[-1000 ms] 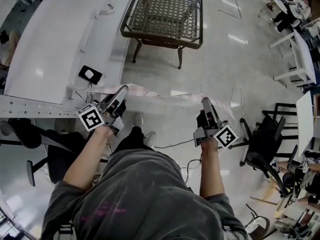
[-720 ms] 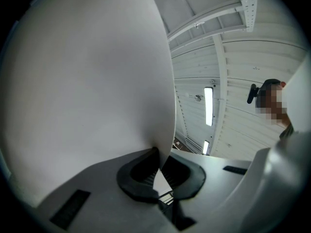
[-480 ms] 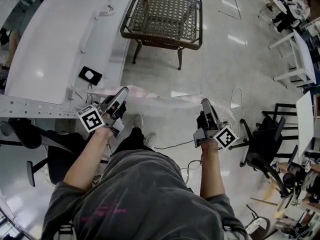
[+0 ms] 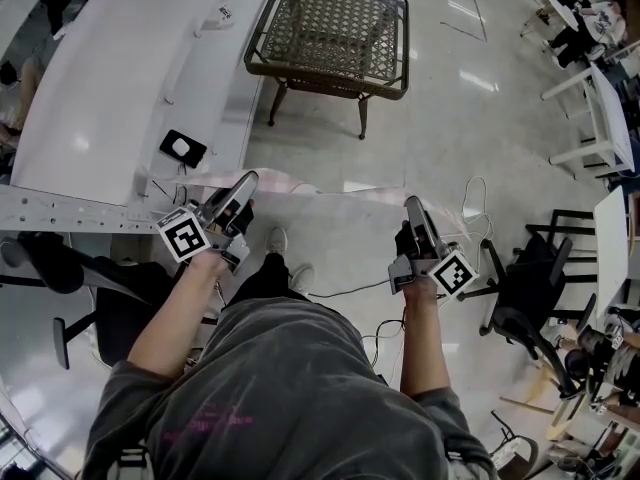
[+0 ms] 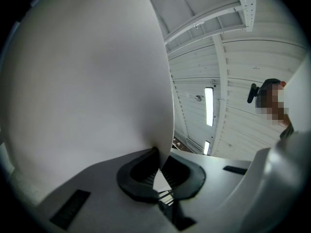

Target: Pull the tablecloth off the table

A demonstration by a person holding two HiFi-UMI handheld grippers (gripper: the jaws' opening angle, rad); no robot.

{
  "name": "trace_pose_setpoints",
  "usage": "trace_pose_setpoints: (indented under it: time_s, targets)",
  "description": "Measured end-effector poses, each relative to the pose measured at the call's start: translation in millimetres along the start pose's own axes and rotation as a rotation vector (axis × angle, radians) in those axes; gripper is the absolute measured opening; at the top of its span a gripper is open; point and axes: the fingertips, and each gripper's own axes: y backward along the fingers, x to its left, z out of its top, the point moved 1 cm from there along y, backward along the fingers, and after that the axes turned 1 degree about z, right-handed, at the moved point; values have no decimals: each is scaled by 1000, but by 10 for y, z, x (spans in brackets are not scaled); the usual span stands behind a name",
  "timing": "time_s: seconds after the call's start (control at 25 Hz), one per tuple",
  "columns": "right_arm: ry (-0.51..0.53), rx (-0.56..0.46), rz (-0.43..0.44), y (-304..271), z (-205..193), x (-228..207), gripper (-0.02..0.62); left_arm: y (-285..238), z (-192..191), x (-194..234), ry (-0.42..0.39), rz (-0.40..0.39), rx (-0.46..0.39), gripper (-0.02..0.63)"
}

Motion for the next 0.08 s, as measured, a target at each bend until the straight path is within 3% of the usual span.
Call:
trace_pose_setpoints:
  time_s: [0.08]
  targets:
    - [0, 0, 1, -22, -11, -2, 5, 5, 10, 23, -1, 0, -1, 0]
